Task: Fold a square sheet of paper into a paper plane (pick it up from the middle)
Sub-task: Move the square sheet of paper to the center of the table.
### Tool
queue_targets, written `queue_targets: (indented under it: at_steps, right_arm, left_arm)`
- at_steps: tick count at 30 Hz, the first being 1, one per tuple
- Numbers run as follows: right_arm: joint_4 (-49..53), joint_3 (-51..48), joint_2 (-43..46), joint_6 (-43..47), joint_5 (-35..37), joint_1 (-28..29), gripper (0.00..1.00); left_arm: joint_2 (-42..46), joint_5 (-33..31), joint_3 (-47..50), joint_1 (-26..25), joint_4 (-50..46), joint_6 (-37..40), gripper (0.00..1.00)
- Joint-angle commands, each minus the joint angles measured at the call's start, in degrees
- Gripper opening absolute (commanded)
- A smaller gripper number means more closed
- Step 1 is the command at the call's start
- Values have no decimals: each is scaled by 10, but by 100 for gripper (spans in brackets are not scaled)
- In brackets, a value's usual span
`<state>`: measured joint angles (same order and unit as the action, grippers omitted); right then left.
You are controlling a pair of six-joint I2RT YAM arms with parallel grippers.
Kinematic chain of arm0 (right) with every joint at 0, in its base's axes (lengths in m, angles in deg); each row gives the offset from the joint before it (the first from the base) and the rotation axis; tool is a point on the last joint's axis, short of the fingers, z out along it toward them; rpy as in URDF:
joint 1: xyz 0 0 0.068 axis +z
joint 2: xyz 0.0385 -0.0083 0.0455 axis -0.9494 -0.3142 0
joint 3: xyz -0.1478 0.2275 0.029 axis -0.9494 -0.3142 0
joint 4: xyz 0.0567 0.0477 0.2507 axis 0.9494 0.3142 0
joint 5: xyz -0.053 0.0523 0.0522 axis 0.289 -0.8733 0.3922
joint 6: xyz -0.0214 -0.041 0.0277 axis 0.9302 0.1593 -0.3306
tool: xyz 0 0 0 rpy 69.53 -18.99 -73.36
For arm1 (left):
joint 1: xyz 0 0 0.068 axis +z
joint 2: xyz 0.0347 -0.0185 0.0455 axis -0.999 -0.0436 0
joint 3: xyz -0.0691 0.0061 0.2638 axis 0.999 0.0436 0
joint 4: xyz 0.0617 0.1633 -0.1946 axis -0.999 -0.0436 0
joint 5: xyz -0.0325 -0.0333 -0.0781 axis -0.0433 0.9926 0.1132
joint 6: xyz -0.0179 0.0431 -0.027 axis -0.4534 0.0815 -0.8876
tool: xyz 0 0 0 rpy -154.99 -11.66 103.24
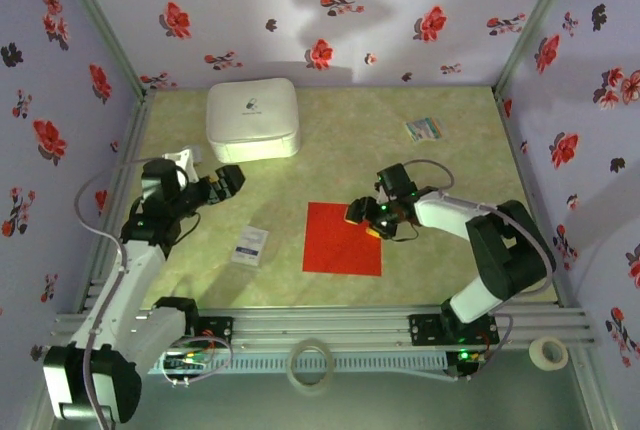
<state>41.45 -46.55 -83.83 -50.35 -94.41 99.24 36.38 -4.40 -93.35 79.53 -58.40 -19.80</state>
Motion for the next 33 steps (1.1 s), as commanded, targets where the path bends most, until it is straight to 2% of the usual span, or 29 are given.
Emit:
queue_targets:
  at_steps: [1,5,9,12,16,17,22,25,29,33]
  right_arm:
    - [-33,-7,-42,-25,19,7,69]
    - [-40,4,-46,-3,-8,7,68]
    - [-49,1,21,3,-12,8,71]
    - [-43,-23,91,3,47,8,73]
    - [-8,-74,202,-15,185,8,79]
    - [9,-82,228,-31,198,6,80]
    - [129,-46,268,-26,190,1,81]
    - [115,-66,284,-12,165,1,82]
    - [92,-114,326,-83,185,-6,82]
    - [87,-129,338,-74,190,-18,82]
  left_arm:
    - [-17,-23,-28,-27,-28,14,98]
    - [-35,-84,-46,-76,-61,29,97]
    - [-54,-124,-66,-110,-88,35,97]
    - [-61,-132,-75,-113,-101,40,97]
    - [-62,-161,-82,-113,-120,46,99]
    - [-63,-174,-85,-112,-131,44,99]
    - [-76,-140,-86,-116,-122,19,95]
    - [-74,-134,-73,-137,-95,14,93]
    - [-69,-127,-80,-163,-102,-9,92]
    - [-83,-129,-73,-210,-100,-4,90]
